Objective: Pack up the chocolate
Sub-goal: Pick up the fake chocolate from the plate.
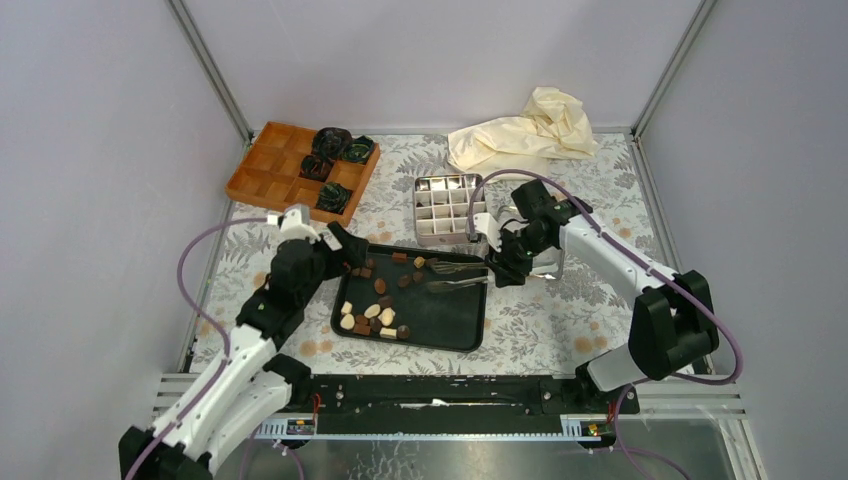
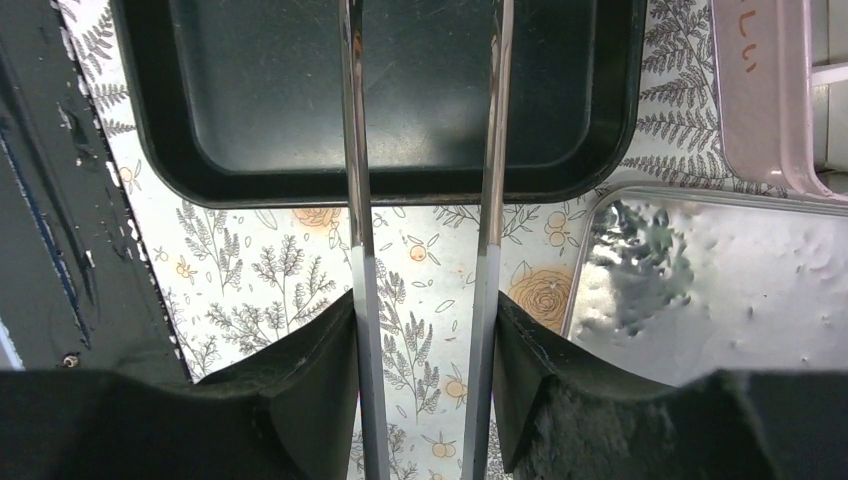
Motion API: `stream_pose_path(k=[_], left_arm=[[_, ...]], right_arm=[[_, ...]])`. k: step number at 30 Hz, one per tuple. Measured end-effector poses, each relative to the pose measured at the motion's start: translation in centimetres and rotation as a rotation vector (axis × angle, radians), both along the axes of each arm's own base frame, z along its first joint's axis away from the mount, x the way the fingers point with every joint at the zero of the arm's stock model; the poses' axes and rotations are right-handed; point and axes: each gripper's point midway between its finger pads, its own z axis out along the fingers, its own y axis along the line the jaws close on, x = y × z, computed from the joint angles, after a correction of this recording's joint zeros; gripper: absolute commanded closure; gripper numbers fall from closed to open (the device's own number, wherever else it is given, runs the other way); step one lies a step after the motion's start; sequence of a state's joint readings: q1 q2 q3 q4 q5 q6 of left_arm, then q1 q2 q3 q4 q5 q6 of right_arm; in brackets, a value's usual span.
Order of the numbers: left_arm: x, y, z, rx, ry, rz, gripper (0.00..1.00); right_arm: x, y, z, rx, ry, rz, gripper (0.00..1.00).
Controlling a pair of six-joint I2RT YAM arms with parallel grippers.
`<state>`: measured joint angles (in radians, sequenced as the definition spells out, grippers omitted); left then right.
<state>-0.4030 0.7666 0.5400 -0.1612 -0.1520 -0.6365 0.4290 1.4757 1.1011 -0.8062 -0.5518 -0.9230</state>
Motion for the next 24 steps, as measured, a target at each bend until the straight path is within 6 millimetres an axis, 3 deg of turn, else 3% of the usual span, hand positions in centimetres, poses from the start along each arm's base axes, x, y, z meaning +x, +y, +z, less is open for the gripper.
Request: stream_pose_path(k=[8, 20, 24], left_arm=[[-3.3, 1.0, 0.3, -0.112, -0.031, 0.031, 0.01], [-4.8, 1.5, -0.5, -0.131, 0.017, 0.048, 0.01], [-4.9, 1.6, -0.6, -0.133, 0.022, 0.049, 0.01]], right_arm=[[0.4, 1.1, -1.5, -0.045, 0.020, 0.010, 0.48], [2.8, 3.6, -2.2, -0.095, 0.003, 0.016, 0.52], [3.3, 4.6, -2.4, -0.110, -0.006, 0.031, 0.61]])
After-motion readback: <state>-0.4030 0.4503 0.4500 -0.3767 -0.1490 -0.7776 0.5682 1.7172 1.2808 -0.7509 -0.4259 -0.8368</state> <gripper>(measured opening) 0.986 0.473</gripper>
